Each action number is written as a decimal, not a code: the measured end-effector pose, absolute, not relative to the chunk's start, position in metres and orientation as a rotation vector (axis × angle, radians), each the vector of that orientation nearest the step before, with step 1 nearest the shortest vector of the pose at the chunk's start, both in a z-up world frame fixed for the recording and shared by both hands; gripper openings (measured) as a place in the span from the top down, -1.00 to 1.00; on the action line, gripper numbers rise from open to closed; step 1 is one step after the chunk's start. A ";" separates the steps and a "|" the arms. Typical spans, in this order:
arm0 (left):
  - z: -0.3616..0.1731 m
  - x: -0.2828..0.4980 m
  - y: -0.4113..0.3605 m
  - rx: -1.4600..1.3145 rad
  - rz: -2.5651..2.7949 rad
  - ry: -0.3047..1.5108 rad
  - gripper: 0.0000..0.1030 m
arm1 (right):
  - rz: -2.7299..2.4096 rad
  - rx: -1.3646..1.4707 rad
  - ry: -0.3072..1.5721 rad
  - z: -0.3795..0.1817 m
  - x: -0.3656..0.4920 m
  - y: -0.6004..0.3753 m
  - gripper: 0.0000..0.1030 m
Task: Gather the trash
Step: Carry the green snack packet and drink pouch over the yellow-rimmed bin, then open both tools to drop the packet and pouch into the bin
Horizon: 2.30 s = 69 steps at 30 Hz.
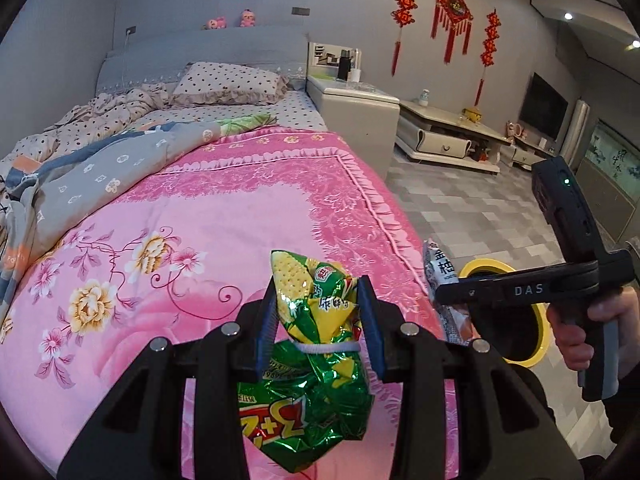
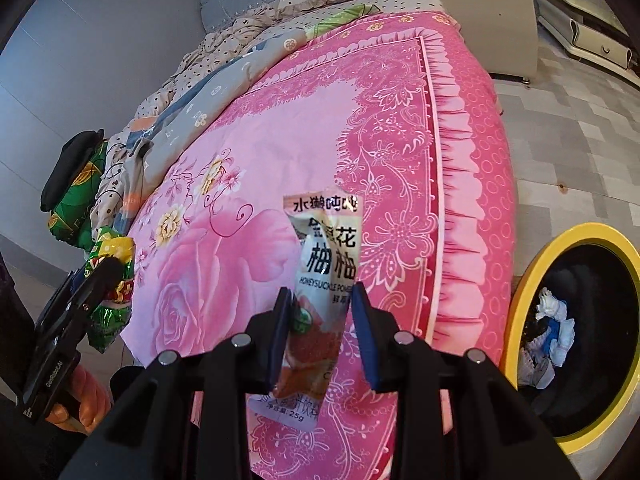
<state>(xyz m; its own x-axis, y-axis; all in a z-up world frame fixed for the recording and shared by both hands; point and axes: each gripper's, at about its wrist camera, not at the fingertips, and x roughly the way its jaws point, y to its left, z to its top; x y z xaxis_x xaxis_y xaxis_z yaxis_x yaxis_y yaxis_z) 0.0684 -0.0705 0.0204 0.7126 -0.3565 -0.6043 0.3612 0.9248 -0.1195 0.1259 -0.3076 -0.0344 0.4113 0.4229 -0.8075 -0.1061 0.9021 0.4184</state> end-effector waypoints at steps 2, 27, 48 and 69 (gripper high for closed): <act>0.027 0.061 -0.082 0.013 -0.429 0.655 0.31 | 0.334 0.325 1.084 -0.030 0.118 -0.315 0.44; 0.082 0.008 -0.226 0.076 -0.570 0.510 0.30 | 0.125 0.338 0.850 0.011 0.059 -0.434 0.44; 0.047 0.050 -0.342 0.119 -0.716 0.604 0.28 | -0.129 0.381 0.782 -0.001 0.035 -0.539 0.43; -0.038 0.102 -0.392 0.128 -0.721 0.856 0.25 | -0.196 0.461 0.854 -0.046 0.050 -0.572 0.42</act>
